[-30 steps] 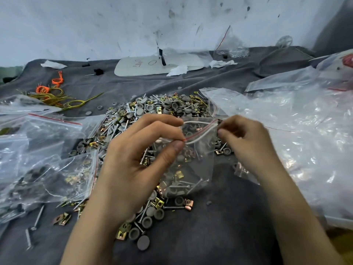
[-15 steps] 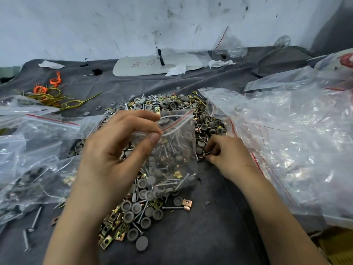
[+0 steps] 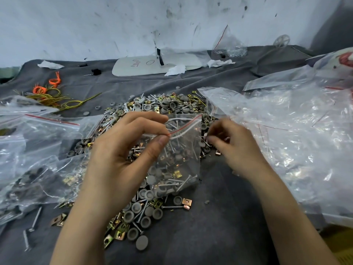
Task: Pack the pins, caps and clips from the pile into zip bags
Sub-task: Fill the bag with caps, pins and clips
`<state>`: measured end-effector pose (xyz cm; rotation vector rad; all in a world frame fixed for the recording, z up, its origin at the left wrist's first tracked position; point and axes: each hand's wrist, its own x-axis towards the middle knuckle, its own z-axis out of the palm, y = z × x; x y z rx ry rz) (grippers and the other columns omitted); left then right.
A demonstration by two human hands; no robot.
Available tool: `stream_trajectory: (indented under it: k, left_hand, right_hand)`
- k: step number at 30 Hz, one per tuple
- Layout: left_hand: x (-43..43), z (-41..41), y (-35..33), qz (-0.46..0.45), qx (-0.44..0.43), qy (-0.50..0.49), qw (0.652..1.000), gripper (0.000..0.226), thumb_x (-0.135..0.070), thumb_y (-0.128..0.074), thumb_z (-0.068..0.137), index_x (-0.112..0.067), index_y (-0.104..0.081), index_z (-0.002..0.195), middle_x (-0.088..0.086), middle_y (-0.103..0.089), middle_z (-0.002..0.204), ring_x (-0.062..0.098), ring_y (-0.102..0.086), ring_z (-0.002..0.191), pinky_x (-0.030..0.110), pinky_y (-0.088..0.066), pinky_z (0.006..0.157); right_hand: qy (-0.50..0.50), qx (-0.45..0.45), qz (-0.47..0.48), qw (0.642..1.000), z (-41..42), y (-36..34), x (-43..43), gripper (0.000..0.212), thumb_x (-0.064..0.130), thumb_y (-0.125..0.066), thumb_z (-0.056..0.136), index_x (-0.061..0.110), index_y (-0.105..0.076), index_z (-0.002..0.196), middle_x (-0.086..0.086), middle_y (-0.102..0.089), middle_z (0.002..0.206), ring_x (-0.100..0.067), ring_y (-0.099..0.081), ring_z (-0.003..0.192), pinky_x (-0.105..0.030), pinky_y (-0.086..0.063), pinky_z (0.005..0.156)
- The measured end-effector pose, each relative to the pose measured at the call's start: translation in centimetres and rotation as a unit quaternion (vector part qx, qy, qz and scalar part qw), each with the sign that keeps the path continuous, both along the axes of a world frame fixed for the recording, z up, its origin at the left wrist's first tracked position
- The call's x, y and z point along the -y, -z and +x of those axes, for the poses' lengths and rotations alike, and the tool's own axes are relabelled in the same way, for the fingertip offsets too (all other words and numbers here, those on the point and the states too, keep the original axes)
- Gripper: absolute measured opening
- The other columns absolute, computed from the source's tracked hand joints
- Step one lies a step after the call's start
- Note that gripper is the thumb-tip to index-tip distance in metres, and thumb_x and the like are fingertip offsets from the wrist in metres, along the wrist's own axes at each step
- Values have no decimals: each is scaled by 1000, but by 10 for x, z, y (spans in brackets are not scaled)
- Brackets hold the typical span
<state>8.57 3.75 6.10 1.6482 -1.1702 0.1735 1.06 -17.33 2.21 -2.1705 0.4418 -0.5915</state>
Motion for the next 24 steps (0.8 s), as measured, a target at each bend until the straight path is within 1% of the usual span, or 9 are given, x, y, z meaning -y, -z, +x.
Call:
stream_trajectory:
  k: [3, 5, 8, 14, 16, 19, 21, 23, 24]
  left_hand:
    - [2, -2, -1, 4, 1, 9, 1000, 11, -32, -58, 91, -27, -67, 93, -4, -66, 116, 19, -63, 113, 39, -51, 89]
    - [4, -5, 0, 10, 14, 19, 1000, 13, -31, -58, 92, -24, -69, 90, -3, -66, 116, 20, -63, 113, 41, -51, 90]
    - [8, -10, 0, 14, 28, 36, 999, 13, -28, -58, 93, -22, -69, 91, -3, -65, 118, 21, -63, 114, 43, -52, 93]
    - [10, -13, 0, 4, 28, 50, 998, 10, -27, -58, 94, -23, -67, 96, -2, -65, 117, 21, -63, 114, 42, -51, 93]
    - [8, -11, -1, -3, 19, 44, 999, 10, -29, -58, 93, -24, -66, 96, -2, -65, 118, 21, -64, 113, 45, -51, 93]
    - [6, -8, 0, -8, 13, 25, 1000, 9, -29, -58, 92, -27, -66, 95, -3, -66, 118, 22, -64, 112, 43, -51, 91]
    - [4, -6, -1, -11, 5, 11, 1000, 9, -30, -58, 91, -30, -66, 95, -5, -66, 117, 19, -63, 113, 40, -50, 90]
    - [3, -3, -1, -16, -1, -2, 1000, 9, -32, -57, 91, -32, -65, 96, -7, -66, 117, 18, -63, 114, 40, -50, 90]
    - [1, -1, -1, -18, 2, -9, 1000, 9, -32, -57, 91, -33, -65, 96, -8, -66, 117, 18, -63, 114, 42, -50, 90]
  right_hand:
    - [-15, 206, 138, 969, -11, -27, -12, 34, 1, -63, 88, 33, -52, 93, 4, -67, 81, -13, -67, 74, -21, -54, 67]
    - [-56, 323, 163, 930, -21, -45, -22, 28, -2, -62, 88, 25, -57, 93, -2, -68, 81, -14, -67, 69, -25, -55, 64]
    - [-70, 373, 134, 915, -28, -58, -39, 19, 1, -64, 86, 19, -59, 90, -10, -70, 84, -14, -67, 73, -22, -53, 67]
    - [-96, 261, 2, 960, -30, -59, -43, 13, 15, -70, 84, 26, -66, 89, 6, -70, 88, -13, -66, 81, -22, -53, 69]
    - [-81, 281, 31, 956, -31, -57, -38, 5, 22, -67, 86, 26, -68, 90, 4, -70, 90, -10, -66, 83, -18, -52, 68]
    - [19, 283, 83, 955, -24, -45, -22, 6, 26, -63, 88, 26, -68, 84, 1, -70, 83, -10, -64, 75, -19, -51, 66]
    - [63, 157, 84, 982, -15, -28, -10, 13, 23, -66, 89, 29, -65, 78, 6, -67, 75, -4, -60, 67, -15, -46, 62]
    - [33, -41, 54, 997, -5, -8, -6, 13, 21, -70, 86, 27, -65, 76, 8, -66, 78, -1, -58, 68, -9, -41, 58]
    - [14, -117, 22, 993, 0, 1, -8, 9, 21, -72, 84, 26, -67, 78, 6, -67, 80, -5, -59, 72, -12, -41, 60]
